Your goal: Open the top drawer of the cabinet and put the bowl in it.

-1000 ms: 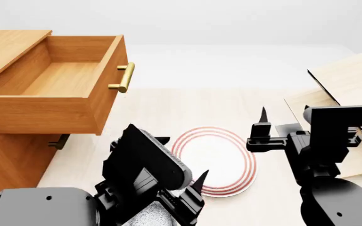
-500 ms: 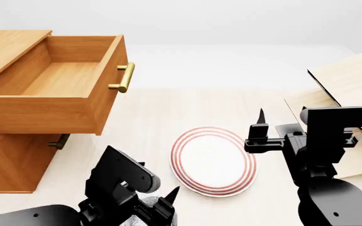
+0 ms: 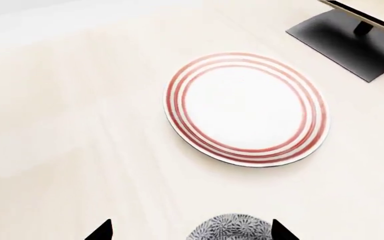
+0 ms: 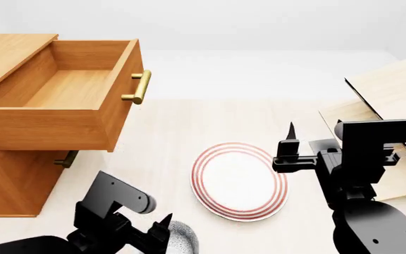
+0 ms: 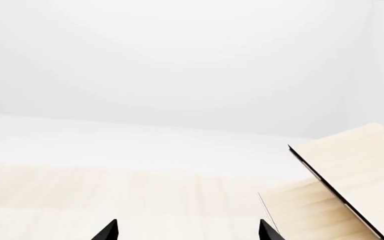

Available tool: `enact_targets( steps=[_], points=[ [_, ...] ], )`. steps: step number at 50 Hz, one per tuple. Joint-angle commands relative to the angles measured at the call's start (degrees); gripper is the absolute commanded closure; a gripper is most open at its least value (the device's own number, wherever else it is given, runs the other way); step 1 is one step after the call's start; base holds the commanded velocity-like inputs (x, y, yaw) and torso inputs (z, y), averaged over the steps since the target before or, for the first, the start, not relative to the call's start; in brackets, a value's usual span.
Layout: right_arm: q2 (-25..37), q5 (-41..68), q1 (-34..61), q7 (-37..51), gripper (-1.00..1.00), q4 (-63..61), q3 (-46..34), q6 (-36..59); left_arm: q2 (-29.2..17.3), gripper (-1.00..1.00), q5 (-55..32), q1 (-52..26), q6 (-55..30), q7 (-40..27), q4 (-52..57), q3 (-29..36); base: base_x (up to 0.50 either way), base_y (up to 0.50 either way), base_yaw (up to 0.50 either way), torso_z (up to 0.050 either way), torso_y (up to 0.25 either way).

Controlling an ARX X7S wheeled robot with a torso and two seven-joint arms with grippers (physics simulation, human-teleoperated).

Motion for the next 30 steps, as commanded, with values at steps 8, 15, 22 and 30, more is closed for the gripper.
enact_targets(
  steps=[8, 15, 22, 30],
  points=[
    [-0.01, 0.24, -0.11, 0.49, -1.0, 0.33, 0.16, -0.63, -1.49, -1.0, 1.88, 1.9, -0.27, -0.59, -4.84, 0.89, 0.0, 0.0, 0.0, 0.0, 0.0],
    [0.02, 0.39, 0.04, 0.55, -1.0, 0.53, 0.12, -0.82, -1.65, -1.0, 2.2, 1.28, -1.46, -1.47, -6.62, 1.77, 0.0, 0.0, 0.0, 0.0, 0.0],
    [0.27, 0.64, 0.37, 0.62, -1.0, 0.01, -0.03, -0.63, -1.12, -1.0, 1.4, -0.77, -3.83, -3.04, -9.2, 2.47, 0.0, 0.0, 0.0, 0.0, 0.0],
    [0.29, 0.36, 0.22, 0.57, -1.0, 1.15, -0.64, -1.79, -0.68, -1.0, 0.38, -2.88, -6.01, -3.99, -11.09, 3.37, 0.0, 0.0, 0.0, 0.0, 0.0]
  ],
)
